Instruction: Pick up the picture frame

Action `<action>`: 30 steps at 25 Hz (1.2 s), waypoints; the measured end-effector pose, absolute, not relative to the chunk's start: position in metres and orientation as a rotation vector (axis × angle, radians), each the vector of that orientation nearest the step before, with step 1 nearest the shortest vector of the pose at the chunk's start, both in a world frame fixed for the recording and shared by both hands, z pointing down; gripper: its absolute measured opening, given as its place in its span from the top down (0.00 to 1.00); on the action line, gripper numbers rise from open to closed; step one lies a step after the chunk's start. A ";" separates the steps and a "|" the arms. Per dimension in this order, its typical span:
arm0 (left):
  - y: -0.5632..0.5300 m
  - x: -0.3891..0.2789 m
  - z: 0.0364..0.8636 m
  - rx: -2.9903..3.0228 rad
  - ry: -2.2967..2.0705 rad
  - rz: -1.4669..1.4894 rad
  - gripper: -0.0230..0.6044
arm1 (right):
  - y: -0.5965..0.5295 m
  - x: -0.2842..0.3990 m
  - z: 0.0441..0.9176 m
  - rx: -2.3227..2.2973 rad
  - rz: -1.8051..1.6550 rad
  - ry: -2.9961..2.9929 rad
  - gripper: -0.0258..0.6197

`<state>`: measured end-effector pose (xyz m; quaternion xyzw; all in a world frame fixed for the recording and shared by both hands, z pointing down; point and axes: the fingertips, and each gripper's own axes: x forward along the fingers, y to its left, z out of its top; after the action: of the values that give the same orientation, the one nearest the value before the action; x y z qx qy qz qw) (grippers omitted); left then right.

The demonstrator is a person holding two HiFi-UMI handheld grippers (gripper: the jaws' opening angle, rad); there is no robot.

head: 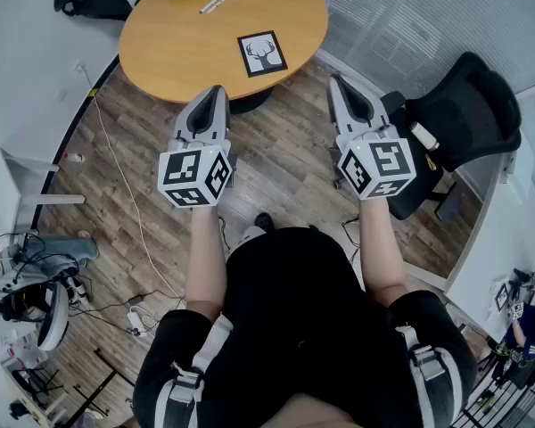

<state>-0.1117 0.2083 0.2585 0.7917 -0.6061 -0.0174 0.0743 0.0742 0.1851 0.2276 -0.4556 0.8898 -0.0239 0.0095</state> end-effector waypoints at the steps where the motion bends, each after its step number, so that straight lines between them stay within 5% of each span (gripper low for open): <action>1: 0.210 -0.108 0.260 2.381 -1.810 -0.047 0.93 | 0.187 0.076 0.230 -1.424 -0.075 2.784 0.94; 30: 0.184 -0.143 0.295 2.422 -1.695 0.043 0.92 | 0.173 0.019 0.283 -1.482 -0.202 2.810 0.93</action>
<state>-0.1428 0.1845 0.2954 0.8158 -0.5707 0.0146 0.0925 0.0188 0.1729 0.2832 -0.4654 0.8826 -0.0635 -0.0206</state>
